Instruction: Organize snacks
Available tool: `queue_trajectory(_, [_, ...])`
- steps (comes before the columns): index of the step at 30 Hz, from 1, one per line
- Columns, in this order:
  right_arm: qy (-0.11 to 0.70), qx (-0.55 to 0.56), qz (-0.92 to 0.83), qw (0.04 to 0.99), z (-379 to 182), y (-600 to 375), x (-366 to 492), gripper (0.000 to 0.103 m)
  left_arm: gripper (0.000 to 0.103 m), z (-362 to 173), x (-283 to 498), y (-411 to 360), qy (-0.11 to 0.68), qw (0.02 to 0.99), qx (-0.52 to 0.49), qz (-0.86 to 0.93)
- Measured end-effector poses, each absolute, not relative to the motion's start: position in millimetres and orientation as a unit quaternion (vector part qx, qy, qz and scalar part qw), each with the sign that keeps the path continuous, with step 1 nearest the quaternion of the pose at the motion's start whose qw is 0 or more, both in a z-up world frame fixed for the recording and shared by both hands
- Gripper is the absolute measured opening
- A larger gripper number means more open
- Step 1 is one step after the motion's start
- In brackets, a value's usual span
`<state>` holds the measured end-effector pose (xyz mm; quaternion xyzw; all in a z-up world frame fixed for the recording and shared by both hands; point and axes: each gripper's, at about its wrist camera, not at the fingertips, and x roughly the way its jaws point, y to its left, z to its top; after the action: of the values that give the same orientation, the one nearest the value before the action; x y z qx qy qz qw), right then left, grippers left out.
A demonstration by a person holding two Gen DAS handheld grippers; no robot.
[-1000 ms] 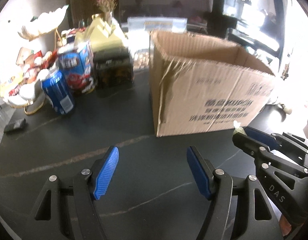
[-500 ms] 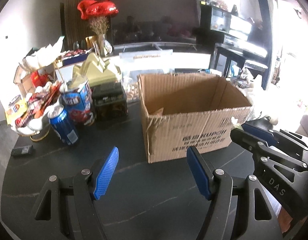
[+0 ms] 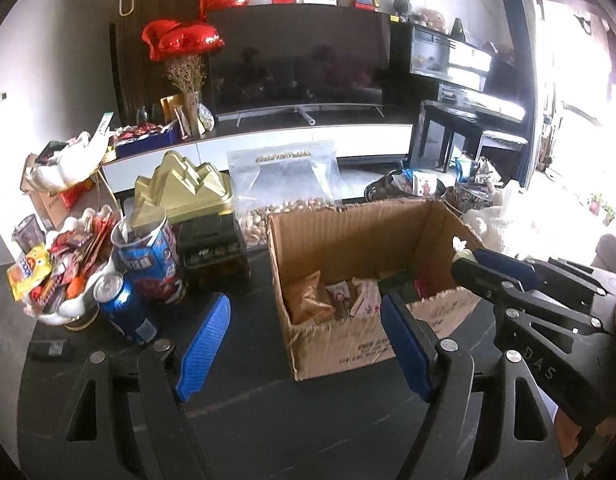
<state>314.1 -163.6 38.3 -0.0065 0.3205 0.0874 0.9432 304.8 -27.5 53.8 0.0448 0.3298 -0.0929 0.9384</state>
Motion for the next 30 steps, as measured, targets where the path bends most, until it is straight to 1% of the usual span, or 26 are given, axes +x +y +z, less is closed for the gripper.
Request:
queue_trajectory(10, [0.349, 0.003, 0.059, 0.935, 44.1, -174.8, 357.0, 0.021, 0.080, 58.5, 323.1, -29.8, 0.327, 0.940, 0.063, -0.071])
queue_trajectory(11, [0.352, 0.006, 0.058, 0.934, 44.2, -175.8, 357.7, 0.022, 0.080, 58.4, 323.0, -29.7, 0.326, 0.941, 0.064, -0.070])
queue_trajectory(13, [0.356, 0.014, 0.056, 0.933, 43.4, -178.0, 356.2, 0.035, 0.080, 58.5, 321.5, -28.7, 0.325, 0.941, 0.063, -0.068])
queue_trajectory(14, [0.356, 0.015, 0.052, 0.933, 42.6, -178.9, 354.0, 0.037, 0.080, 58.4, 319.8, -28.0, 0.323, 0.942, 0.063, -0.067])
queue_trajectory(20, [0.365, 0.020, 0.054, 0.929, 40.4, -178.7, 332.5, 0.038, 0.083, 60.5, 303.5, -27.6, 0.318, 0.944, 0.066, -0.064])
queue_trajectory(22, [0.365, 0.016, 0.051, 0.930, 42.4, -177.2, 320.0, 0.046, 0.086, 62.7, 294.3, -26.1, 0.315, 0.945, 0.067, -0.064])
queue_trajectory(27, [0.355, 0.013, 0.050, 0.933, 49.3, -176.6, 292.0, 0.048, 0.089, 70.5, 265.9, -23.6, 0.294, 0.951, 0.071, -0.056])
queue_trajectory(30, [0.345, 0.015, 0.045, 0.937, 54.4, -178.4, 271.6, 0.054, 0.091, 76.2, 246.6, -22.3, 0.282, 0.955, 0.076, -0.051])
